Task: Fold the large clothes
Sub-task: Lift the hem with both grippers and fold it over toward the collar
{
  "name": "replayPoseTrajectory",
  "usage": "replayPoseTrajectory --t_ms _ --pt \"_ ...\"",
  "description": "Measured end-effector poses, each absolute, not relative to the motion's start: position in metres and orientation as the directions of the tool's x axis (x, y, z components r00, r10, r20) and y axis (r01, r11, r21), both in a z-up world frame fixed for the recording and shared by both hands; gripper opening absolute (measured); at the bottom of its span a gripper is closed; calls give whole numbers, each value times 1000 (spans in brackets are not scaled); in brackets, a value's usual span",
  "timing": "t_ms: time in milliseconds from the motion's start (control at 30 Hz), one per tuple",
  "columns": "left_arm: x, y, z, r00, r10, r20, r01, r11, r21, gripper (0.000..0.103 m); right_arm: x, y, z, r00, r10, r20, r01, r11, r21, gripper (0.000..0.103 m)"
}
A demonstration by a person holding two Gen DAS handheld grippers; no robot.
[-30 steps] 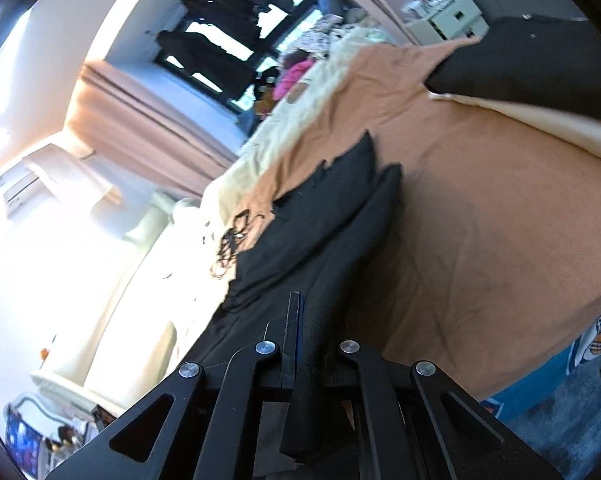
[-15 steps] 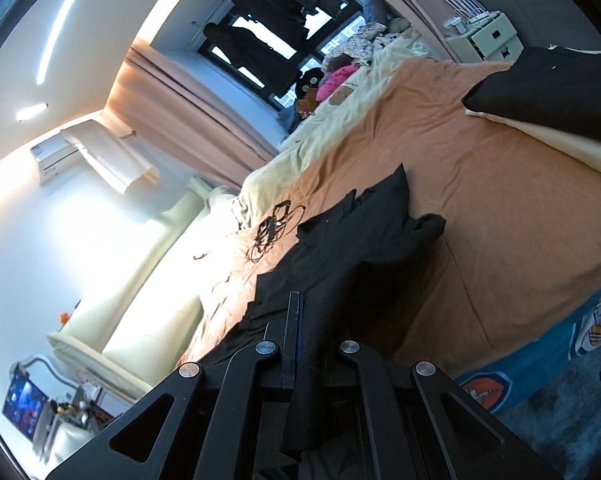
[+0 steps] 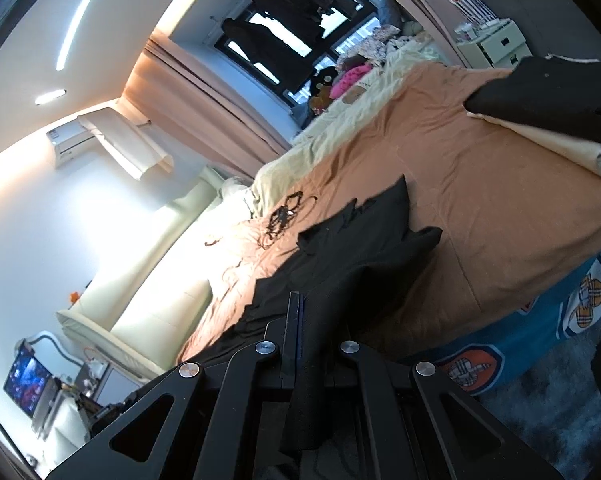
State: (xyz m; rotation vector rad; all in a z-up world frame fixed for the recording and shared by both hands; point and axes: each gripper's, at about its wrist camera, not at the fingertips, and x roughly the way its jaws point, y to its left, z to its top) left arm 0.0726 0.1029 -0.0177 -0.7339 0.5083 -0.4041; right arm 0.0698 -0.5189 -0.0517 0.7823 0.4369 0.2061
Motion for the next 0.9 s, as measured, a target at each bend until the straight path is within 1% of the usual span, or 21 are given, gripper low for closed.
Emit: replayPoseTrajectory --t_ms 233,300,400,567,767,900 --pt "61 108 24 839 -505 -204 231 669 -706 5 62 -518 -18 908 354 -224 -96 696 712 4" --pt "62 107 30 843 -503 -191 241 672 -701 5 62 -519 -12 913 352 -205 -110 699 707 4" --pt "71 105 37 850 -490 -193 238 685 -689 5 66 -523 -7 918 345 -196 -112 700 706 4" --pt "101 101 35 848 -486 -212 219 684 -696 5 91 -532 -13 918 333 -216 -82 692 717 4" --pt "151 87 54 863 -461 -207 228 721 -655 5 129 -545 -8 926 307 -221 -60 696 715 4" --pt "201 76 70 863 -461 -207 236 730 -642 5 165 -552 0 938 272 -217 -40 703 710 4"
